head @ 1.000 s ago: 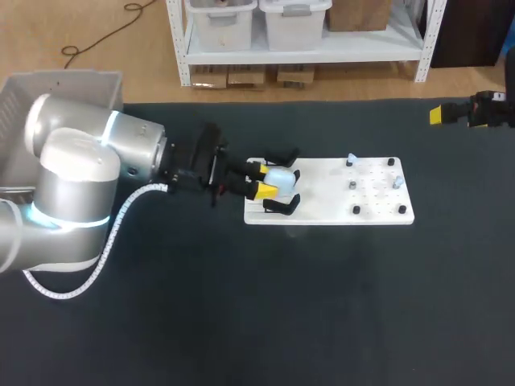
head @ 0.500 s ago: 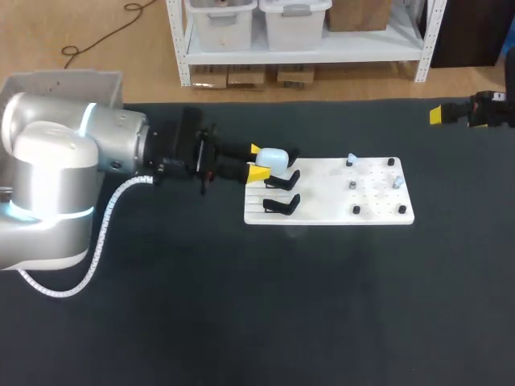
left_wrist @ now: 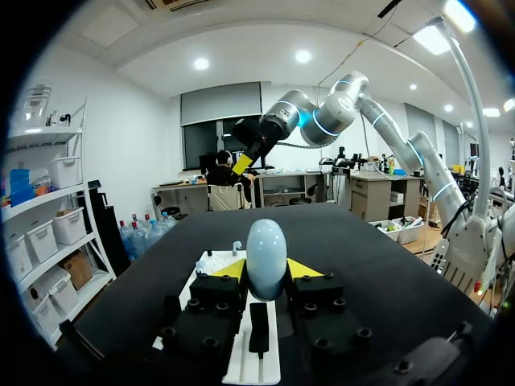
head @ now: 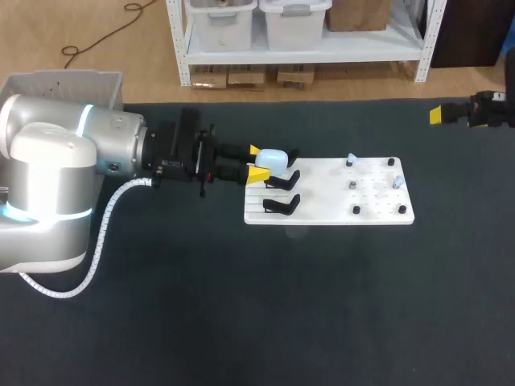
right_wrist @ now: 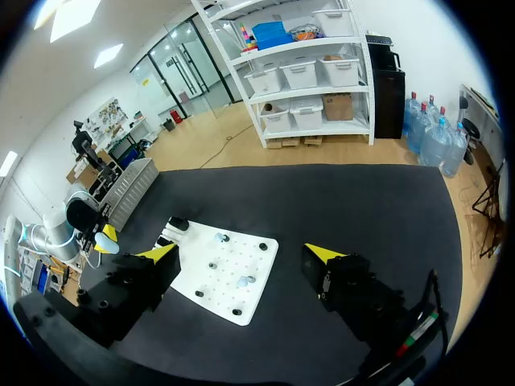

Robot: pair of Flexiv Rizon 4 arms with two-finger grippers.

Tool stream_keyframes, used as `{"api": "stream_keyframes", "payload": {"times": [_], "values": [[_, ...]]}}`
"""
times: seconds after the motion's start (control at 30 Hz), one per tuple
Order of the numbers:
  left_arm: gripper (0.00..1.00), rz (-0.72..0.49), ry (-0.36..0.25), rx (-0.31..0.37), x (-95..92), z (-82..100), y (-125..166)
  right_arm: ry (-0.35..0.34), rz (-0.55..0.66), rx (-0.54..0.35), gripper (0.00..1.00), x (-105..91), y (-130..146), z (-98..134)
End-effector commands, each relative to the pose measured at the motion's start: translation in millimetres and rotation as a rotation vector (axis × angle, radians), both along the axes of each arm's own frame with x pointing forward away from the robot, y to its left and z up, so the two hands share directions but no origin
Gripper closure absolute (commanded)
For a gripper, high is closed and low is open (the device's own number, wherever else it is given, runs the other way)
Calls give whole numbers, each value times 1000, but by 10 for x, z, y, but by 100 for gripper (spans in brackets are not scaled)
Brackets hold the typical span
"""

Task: Pick up each earbud case from the left stands, insert the matching earbuds, close the lid, and place the case in the box.

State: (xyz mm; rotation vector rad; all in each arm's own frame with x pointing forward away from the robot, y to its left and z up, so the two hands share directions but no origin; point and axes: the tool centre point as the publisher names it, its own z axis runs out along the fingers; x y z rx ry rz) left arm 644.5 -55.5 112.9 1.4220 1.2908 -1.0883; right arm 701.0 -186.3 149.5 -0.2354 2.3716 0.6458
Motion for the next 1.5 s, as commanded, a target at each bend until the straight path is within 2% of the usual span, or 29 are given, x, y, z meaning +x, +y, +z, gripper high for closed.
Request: {"api": "stream_keyframes", "payload": {"times": [0.03,0.13,0.37,0.57,0.9,1.1,1.5], "values": [[100,4,-2,-2,-11,-4,2,0,0,-1,0,-1,2,2],[100,4,-2,-2,-11,-4,2,0,0,-1,0,-1,2,2],[100,24,7,-57,-93,66,-60,4,22,-7,0,-23,73,5],[100,18,14,-84,-111,90,-100,6,75,-10,0,-235,264,95],[100,-1,48,-122,-108,75,-117,-10,185,-65,0,-586,816,222],[100,-10,63,-142,-99,88,-108,-8,238,-101,0,-711,1057,263],[100,-32,57,-159,-74,48,-98,-1,330,-210,0,-967,1535,248]]}}
